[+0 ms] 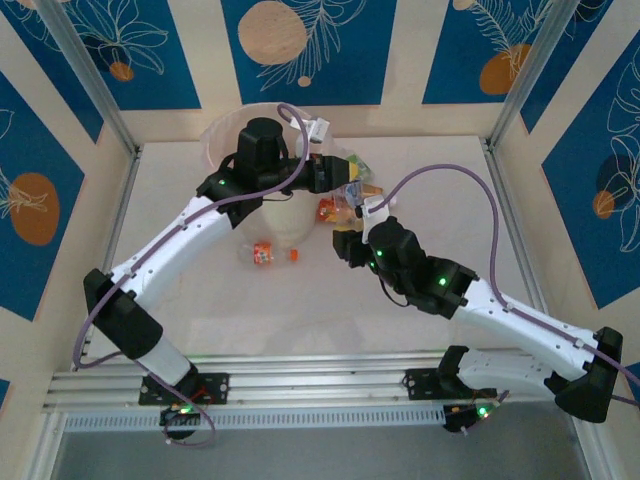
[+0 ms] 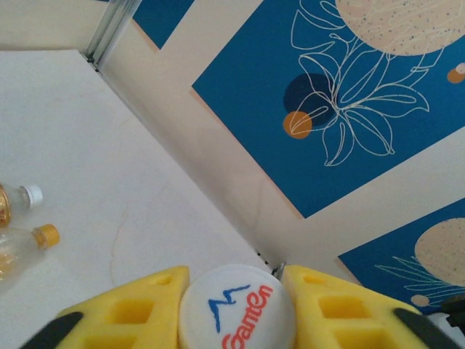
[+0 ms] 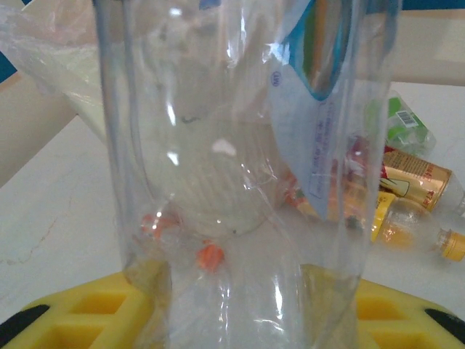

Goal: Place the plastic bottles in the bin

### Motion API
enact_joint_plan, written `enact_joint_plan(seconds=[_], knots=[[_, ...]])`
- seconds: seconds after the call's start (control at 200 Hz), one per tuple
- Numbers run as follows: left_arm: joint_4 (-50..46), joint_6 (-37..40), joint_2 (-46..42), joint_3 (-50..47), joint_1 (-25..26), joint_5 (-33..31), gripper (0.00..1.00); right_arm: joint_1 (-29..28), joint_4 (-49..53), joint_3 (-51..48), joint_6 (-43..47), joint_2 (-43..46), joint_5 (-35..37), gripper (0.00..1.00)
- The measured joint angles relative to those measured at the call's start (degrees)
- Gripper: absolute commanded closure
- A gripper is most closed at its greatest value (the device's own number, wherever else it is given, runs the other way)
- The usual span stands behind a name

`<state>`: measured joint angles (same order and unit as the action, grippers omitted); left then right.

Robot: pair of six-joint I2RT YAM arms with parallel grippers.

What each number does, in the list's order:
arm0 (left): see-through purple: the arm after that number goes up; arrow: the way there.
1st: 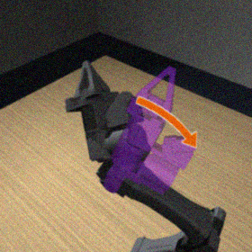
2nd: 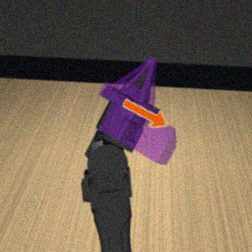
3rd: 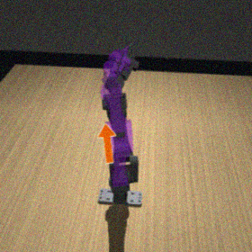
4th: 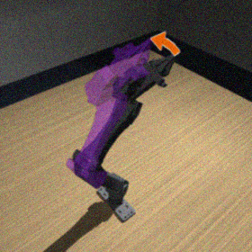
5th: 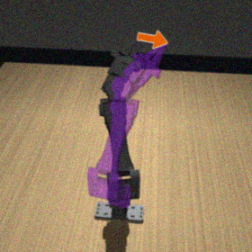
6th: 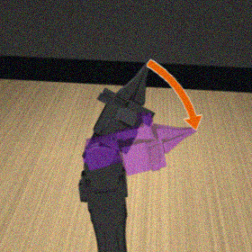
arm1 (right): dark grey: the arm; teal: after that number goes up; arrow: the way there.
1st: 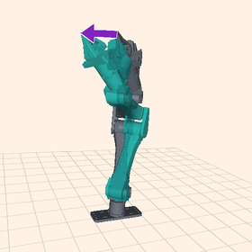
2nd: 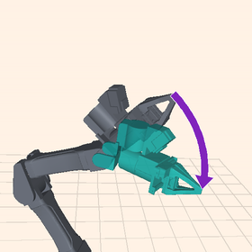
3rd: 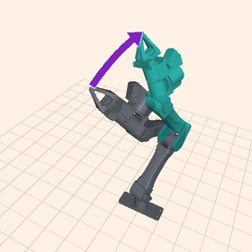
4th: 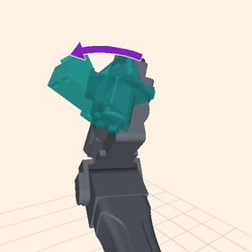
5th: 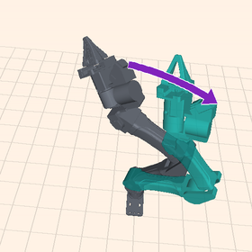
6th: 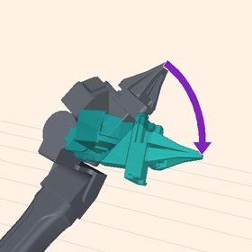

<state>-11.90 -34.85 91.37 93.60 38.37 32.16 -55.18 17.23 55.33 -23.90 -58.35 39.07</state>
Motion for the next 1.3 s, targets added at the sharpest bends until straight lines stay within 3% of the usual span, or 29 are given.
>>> enact_joint_plan(seconds=[0.175, 0.245, 0.37, 0.51, 0.805, 1.07, 1.3], knots=[[0.0, 0.7, 0.0, 0.0, 0.0, -0.1, 1.0, 0.0, 0.0, 0.1, 0.0, -0.3, 0.2, 0.49], [-0.1, 0.9, 0.0, 0.0, 0.0, -0.3, 1.0, 0.0, 0.1, 0.4, 0.0, -0.8, 0.2, 0.45], [-0.2, 1.9, -0.2, 0.0, 0.0, -1.0, 1.0, 0.0, 0.4, 0.9, 0.0, -1.4, 0.2, 0.2], [-2.7, 4.4, -0.6, 0.9, 0.0, -3.7, 1.0, -0.1, 1.3, 2.5, 0.3, -1.7, 0.1, 0.0], [-8.1, 11.0, -4.5, 6.4, -2.2, -11.7, 1.0, -0.2, 2.8, 4.2, 0.8, -1.8, 0.0, 0.01], [-9.8, 14.7, -7.1, 12.8, -10.4, -17.7, 1.0, -0.2, 5.0, 5.5, 0.4, -2.0, -0.6, 0.01], [-10.2, 16.0, -4.4, 17.4, -17.3, -20.8, 1.0, -0.2, 6.8, 7.6, -0.5, -4.2, -0.7, 0.01]])
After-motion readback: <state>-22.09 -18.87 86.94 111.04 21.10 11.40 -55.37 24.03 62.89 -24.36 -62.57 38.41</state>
